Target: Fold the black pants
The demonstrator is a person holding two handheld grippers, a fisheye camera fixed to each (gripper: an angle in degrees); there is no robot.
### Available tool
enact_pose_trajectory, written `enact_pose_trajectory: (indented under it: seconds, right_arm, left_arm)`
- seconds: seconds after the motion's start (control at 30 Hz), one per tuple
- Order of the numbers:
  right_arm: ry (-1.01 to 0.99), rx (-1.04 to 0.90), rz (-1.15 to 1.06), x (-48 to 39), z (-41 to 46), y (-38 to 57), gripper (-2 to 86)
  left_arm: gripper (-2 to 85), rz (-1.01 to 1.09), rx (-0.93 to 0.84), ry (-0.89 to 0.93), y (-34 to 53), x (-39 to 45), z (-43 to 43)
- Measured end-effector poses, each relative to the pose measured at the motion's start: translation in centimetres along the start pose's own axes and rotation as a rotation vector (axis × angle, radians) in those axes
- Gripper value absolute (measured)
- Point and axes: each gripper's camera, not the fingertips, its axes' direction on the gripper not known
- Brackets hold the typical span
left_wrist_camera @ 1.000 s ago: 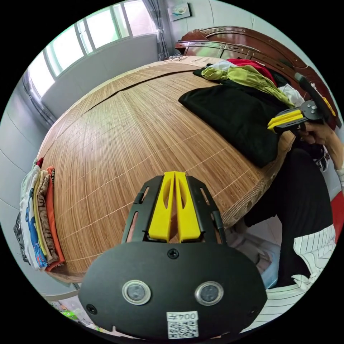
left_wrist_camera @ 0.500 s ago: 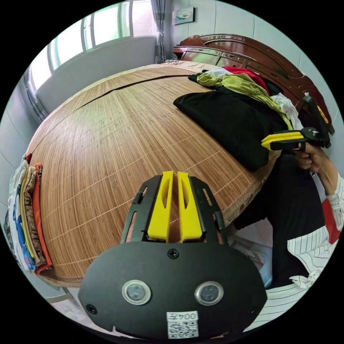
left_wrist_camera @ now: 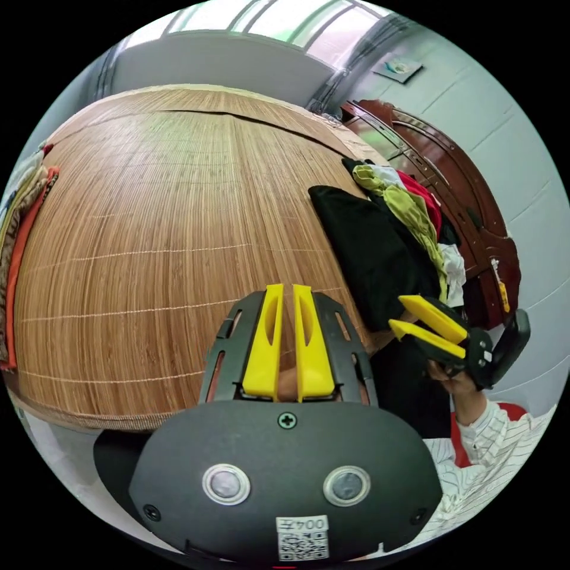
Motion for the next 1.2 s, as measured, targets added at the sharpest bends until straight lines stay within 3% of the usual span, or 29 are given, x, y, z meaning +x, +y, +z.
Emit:
enact_pose_trajectory:
  seconds: [0.2,0.37,0.57,0.63,0.93,1.2]
  right_arm:
    - [0.106,-0.136,-0.056,-0.2,3.7,0.6,9.9]
    - [-0.066,-0.127,0.17,5.7,3.9,2.2,1.9]
    - [-0.427,-0.038,0.458,14.7,2.1,3.9,0.0]
    - [-0.463,-0.019,0.489,16.7,1.7,4.3,-0.1]
    - [-0.443,-0.006,0.423,21.4,1.3,6.1,0.2]
    - [-0.474,0.016,0.401,24.9,2.5,8.2,2.8]
  left_arm:
    - [7.3,-0.06,-0.041,0.169,-0.7,-1.7,-1.0]
    - [10.6,-0.112,-0.095,0.289,-1.7,-3.4,-1.0]
    - [12.9,-0.185,-0.17,0.334,-4.4,-4.4,-0.6]
    - [14.0,-0.245,-0.185,0.396,-5.5,-4.9,0.0]
    - [22.0,-0.382,-0.208,0.496,-10.6,-3.6,3.3]
    - [20.5,-0.428,-0.236,0.528,-15.1,-2.8,5.3]
